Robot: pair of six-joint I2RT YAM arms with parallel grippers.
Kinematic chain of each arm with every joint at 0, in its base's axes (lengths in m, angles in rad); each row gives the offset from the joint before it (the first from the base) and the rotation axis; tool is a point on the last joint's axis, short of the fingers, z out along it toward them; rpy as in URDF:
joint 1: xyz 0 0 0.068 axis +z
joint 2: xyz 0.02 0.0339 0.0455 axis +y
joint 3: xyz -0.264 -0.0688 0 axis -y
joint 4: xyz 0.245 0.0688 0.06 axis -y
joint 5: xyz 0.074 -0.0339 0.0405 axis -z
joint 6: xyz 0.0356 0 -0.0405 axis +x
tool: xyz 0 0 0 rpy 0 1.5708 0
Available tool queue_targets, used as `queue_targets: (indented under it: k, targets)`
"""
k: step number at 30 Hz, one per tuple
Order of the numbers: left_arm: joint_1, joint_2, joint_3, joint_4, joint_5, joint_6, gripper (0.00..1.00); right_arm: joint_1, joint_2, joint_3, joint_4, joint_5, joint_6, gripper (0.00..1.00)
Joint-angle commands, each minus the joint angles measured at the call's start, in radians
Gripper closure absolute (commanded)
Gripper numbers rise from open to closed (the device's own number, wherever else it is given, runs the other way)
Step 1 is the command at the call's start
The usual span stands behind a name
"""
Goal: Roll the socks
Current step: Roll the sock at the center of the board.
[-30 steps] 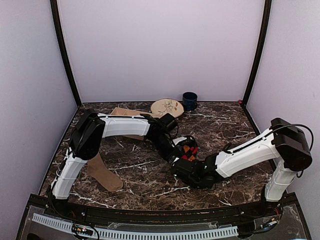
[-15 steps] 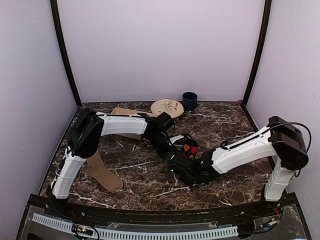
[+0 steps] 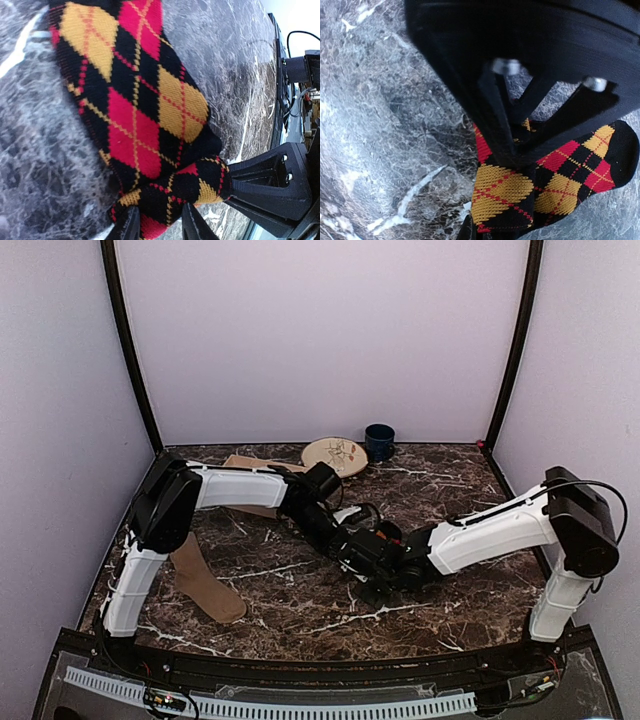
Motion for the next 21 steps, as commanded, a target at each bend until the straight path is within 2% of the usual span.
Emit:
queue_targets:
  k: [1, 8, 21]
  targets:
    - [-0.035, 0.021, -0.083, -0.141, -0.113, -0.032, 0.66, -0.111, 0.020, 0.021, 0.004, -0.067, 0.058, 1.00]
    - [-0.026, 0.014, -0.088, -0.128, -0.112, -0.042, 0.66, -0.152, 0.014, 0.032, -0.017, -0.124, 0.064, 1.00]
    - [-0.008, -0.011, -0.103, -0.057, -0.108, -0.103, 0.64, -0.228, -0.006, 0.033, -0.030, -0.332, 0.064, 1.00]
